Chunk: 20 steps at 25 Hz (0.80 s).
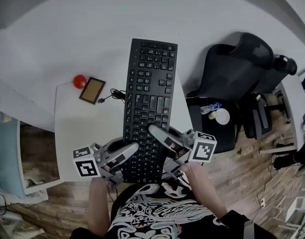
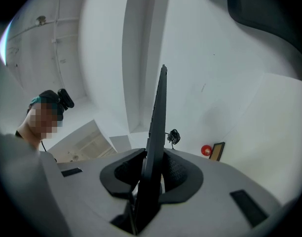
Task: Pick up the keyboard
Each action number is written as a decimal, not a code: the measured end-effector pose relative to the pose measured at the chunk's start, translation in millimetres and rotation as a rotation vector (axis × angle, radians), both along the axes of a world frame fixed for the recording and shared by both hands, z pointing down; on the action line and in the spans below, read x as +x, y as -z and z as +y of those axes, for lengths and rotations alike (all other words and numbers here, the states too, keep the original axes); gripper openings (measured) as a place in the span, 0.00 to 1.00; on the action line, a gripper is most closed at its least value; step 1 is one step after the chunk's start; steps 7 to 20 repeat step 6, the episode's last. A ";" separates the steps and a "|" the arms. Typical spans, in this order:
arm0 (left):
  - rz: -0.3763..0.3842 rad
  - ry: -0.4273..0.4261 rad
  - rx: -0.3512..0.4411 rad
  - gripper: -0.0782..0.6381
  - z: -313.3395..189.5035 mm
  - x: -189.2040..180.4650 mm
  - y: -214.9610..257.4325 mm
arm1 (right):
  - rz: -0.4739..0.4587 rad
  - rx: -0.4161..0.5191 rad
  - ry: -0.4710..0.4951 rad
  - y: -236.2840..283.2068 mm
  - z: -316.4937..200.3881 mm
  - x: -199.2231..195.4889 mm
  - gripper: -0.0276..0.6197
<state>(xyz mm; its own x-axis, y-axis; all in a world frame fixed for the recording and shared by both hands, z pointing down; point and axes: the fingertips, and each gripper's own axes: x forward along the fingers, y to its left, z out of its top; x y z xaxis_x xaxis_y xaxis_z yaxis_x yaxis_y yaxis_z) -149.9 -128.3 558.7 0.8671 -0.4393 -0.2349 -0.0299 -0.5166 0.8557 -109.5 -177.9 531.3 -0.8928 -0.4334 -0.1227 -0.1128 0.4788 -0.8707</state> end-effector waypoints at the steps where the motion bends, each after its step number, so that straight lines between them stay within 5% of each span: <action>1: 0.001 0.001 0.000 0.28 -2.1 0.3 -2.2 | 0.004 0.001 0.002 -1.8 -2.1 0.0 0.21; 20: 0.000 0.003 0.017 0.28 -12.0 1.5 -8.5 | 0.006 0.016 0.006 -6.0 -11.1 0.5 0.21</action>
